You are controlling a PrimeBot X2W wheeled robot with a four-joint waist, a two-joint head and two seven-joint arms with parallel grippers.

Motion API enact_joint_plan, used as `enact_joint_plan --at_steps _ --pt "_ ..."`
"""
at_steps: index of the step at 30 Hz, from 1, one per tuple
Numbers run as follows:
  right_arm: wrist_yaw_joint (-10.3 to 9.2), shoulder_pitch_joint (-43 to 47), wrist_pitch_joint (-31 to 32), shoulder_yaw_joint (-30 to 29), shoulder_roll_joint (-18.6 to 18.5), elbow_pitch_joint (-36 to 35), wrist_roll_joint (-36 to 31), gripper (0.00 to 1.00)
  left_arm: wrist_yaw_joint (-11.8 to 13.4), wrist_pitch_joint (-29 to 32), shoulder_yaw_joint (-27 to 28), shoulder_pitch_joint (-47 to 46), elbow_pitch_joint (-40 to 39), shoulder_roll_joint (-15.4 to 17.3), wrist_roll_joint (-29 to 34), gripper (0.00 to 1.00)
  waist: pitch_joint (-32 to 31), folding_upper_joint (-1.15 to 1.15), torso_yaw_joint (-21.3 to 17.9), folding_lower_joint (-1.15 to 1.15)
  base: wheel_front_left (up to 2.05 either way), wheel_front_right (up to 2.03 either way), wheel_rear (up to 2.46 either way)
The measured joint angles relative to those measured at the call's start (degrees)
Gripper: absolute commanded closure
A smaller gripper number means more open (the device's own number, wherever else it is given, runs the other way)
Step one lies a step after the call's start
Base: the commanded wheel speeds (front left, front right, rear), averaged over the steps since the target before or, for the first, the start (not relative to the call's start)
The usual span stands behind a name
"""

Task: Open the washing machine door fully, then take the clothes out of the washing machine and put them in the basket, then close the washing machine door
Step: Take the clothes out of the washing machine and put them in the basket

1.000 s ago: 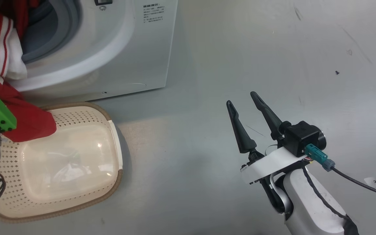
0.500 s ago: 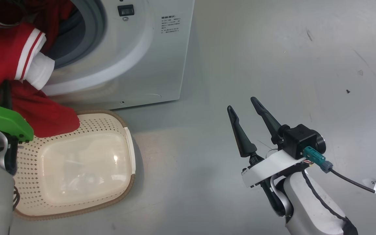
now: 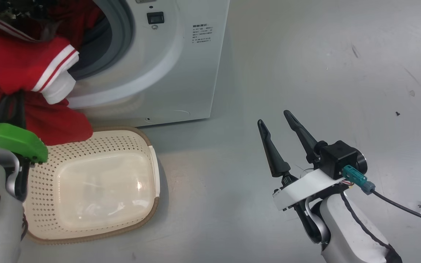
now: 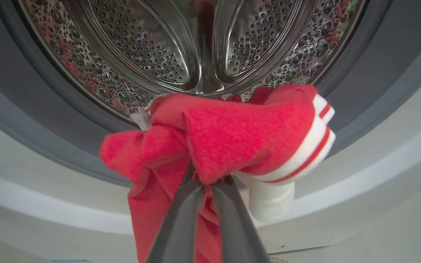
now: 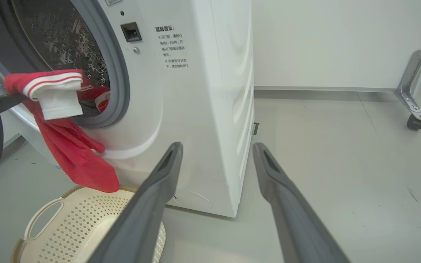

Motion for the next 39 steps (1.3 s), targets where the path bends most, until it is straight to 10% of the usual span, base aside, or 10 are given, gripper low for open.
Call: enact_joint_plan --at_steps 18,39 --pt "0.18 0.9 0.0 -0.8 0.0 0.0 0.0 0.0 -0.2 -0.2 0.9 5.1 -18.0 0.1 0.7 1.0 -1.1 0.0 1.7 0.0 0.0 0.0 0.0" --pt "0.77 1.5 0.0 -0.3 0.0 -0.1 0.0 0.0 -0.2 7.7 -16.1 18.2 -20.3 3.6 1.2 1.0 -0.8 0.0 1.8 0.0 0.0 0.0 0.0"
